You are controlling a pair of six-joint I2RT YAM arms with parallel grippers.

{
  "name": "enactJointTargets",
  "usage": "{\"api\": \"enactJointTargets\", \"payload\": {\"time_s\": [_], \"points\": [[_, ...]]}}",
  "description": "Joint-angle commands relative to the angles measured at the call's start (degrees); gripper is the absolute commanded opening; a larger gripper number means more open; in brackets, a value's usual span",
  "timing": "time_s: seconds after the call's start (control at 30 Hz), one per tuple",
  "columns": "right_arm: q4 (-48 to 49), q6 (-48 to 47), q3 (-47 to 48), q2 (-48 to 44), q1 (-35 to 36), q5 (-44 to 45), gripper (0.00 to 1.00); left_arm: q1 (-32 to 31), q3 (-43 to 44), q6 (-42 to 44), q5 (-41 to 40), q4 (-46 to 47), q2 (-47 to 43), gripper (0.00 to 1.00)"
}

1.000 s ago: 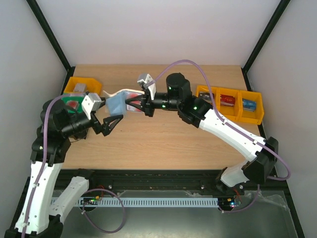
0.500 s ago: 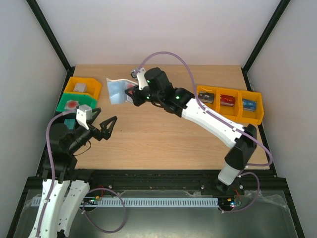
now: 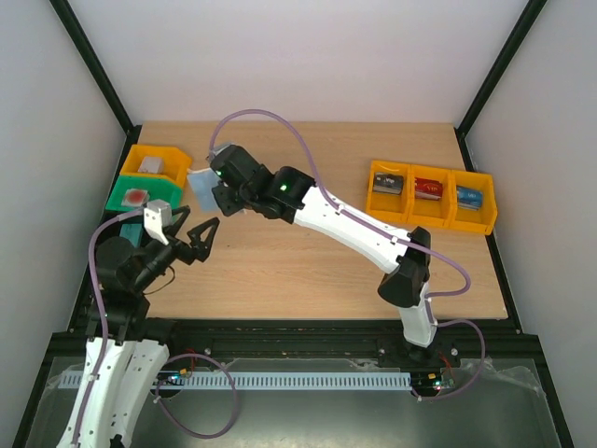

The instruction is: Take the credit cards out of the card holder

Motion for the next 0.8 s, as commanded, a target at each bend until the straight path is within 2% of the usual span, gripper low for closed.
{"api": "enactJointTargets", "payload": {"time_s": [0.0,0.17,0.4,0.57,0.63,0.77], "points": [[-1.0,-3.5,1.4,-2.8,0.1,-5.7,0.02,0.4,-2.3,-1.8,1.7,4.1,1.3,0.99],[5.0,-8.5,-3.8,-6.9,0.1,-19.0,0.02,0.6,-3.2,-0.7,3.7,4.7,3.0,0.99],[5.4,-15.4,-7.8,-12.3,0.0,-25.7,0.02,1.6,-0.8,5.6,0.5,-1.5,4.4,0.99],[4.2,-20.2,-11.7,-16.1,-0.2,-34.1,0.02,2.6,1.3,6.5,2.9,-0.5,5.6,0.99],[4.9,-21.8,-14.2,-18.2,-0.3,-35.8,0.02,3.1,2.2,7.0,6.9,0.0,5.6,0.99],[8.1,-22.7,-18.6,-21.8,-1.0,-39.2,0.02,3.9,3.7,5.5,27.2,5.9,4.8,0.99]]}}
